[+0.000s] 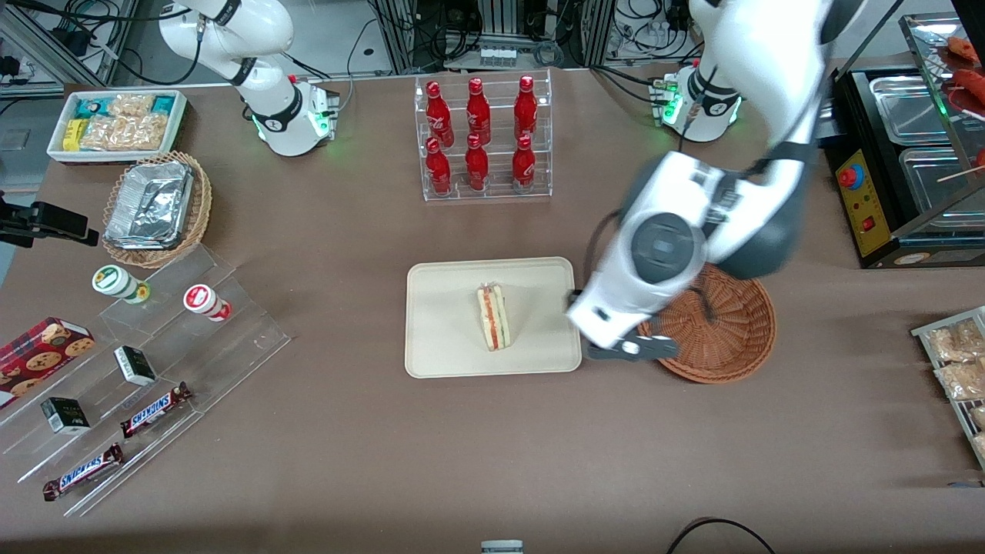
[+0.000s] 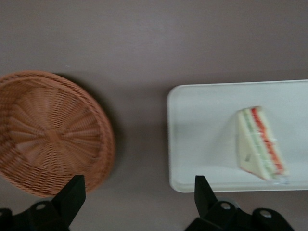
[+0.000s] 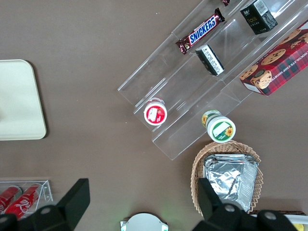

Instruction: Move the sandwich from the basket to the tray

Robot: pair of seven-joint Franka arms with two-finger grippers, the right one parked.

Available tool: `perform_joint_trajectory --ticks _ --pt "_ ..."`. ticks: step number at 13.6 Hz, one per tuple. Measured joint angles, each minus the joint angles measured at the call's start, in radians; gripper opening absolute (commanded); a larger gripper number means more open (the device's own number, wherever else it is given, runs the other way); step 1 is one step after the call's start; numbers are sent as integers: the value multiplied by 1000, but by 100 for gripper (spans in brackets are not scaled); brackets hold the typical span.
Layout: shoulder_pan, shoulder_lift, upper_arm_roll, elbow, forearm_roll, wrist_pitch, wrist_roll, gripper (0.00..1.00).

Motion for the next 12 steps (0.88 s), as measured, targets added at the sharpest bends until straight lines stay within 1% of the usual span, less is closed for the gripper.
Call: perform_joint_trajectory --ticks 2,6,8,12 --pt "89 -66 2 -70 0 0 93 100" --pt "216 -182 3 -183 0 -2 121 100" --pt "268 -232 3 -228 0 -2 123 100" --pt "327 -319 3 -271 0 -48 179 100"
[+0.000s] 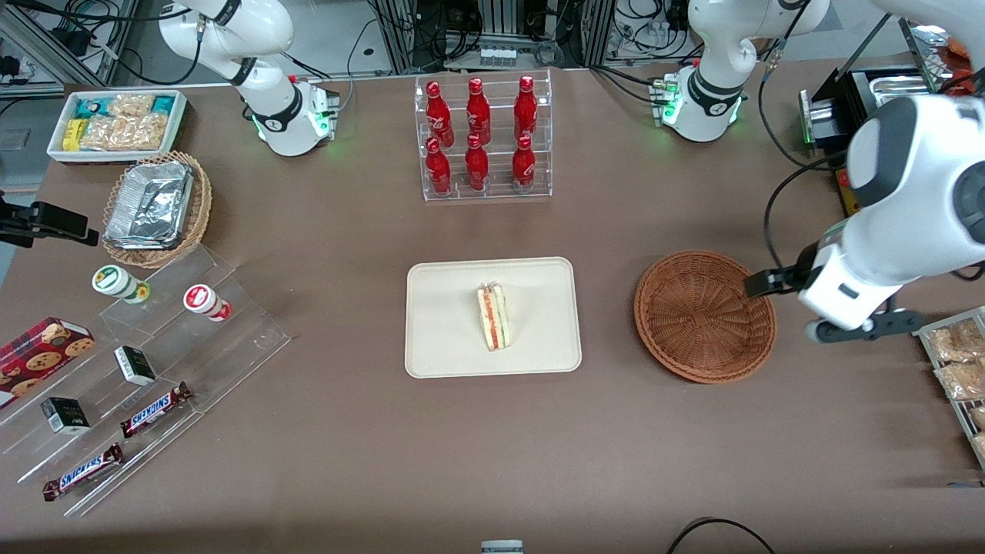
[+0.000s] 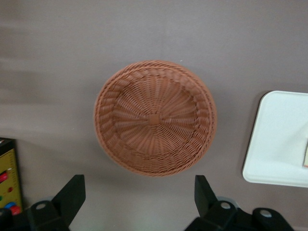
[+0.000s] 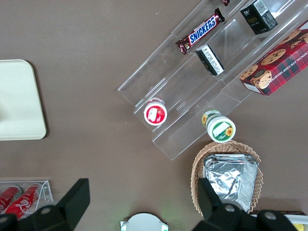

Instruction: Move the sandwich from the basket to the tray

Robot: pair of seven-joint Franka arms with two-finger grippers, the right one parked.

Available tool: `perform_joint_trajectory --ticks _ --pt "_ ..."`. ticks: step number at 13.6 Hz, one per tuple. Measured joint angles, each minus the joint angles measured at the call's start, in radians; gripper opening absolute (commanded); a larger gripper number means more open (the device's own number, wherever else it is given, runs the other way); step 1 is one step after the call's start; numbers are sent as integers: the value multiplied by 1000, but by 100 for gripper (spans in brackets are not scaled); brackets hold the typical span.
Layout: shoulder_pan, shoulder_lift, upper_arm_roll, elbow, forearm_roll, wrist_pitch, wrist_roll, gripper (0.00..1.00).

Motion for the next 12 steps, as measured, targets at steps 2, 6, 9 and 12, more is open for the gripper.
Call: perform_joint_trajectory --ticks 2,6,9,12 --pt "30 -40 -1 -4 0 -34 50 100" --pt "107 -117 -18 -6 0 -110 171 100" --pt "125 -170 -25 -6 0 -164 201 100" --pt "124 -211 -36 -7 0 -203 201 100"
